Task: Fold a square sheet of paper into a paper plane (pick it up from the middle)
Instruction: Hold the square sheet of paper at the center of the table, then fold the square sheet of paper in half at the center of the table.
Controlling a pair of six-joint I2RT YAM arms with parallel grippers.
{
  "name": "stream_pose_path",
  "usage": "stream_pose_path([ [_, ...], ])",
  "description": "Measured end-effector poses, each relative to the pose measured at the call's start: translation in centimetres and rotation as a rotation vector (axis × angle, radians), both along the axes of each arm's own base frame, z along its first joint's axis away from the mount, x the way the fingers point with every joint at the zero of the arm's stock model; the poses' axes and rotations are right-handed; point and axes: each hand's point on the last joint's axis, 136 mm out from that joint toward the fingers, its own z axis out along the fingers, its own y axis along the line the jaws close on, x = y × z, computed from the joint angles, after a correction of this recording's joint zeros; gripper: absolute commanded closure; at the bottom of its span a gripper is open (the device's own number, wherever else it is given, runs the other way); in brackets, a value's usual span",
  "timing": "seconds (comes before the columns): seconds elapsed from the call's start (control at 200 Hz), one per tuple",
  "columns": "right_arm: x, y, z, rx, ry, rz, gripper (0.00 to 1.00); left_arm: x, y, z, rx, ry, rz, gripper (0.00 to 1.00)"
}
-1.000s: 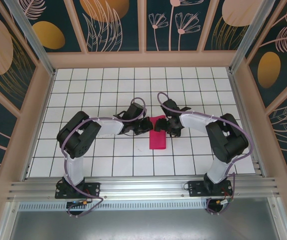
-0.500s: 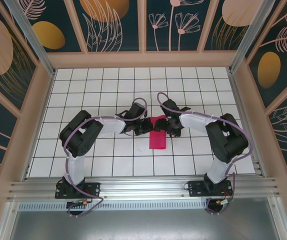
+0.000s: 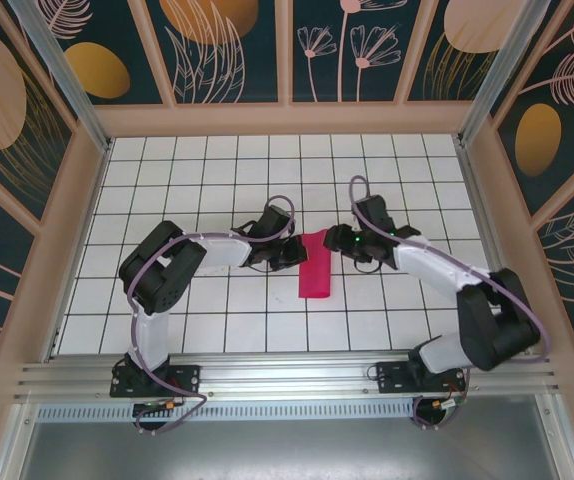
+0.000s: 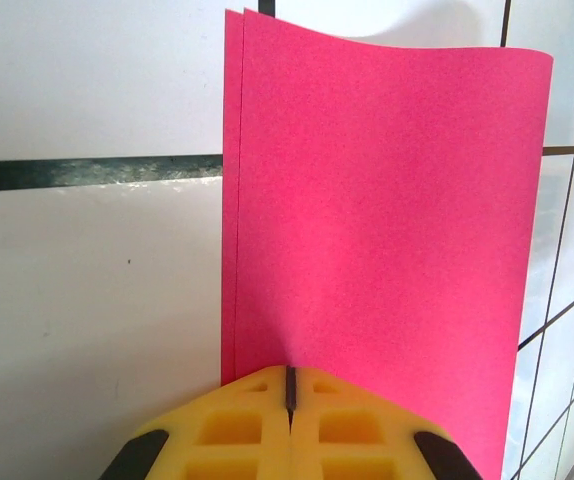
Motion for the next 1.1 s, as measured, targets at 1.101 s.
stream_pose_path([
  [1.101, -3.4, 1.4, -7.1, 0.137, 0.237, 0.123, 0.95, 0.0, 0.0, 0.0, 0.006, -0.014, -0.017, 1.00],
])
